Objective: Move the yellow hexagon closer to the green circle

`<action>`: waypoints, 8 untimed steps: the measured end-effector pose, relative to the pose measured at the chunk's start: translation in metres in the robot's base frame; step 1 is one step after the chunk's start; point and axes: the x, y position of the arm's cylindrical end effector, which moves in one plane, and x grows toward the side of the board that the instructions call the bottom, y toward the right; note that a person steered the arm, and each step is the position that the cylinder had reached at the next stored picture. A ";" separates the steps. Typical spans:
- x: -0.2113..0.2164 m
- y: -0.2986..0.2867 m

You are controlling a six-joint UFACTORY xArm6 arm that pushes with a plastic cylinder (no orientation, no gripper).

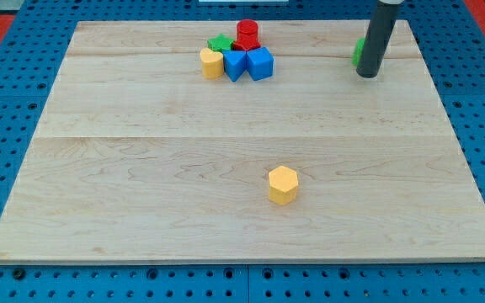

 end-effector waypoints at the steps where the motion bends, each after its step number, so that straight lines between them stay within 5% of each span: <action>1: -0.016 0.006; 3: -0.042 -0.006; 4: 0.012 -0.018; 6: 0.189 -0.043; 7: 0.269 -0.091; 8: 0.292 -0.167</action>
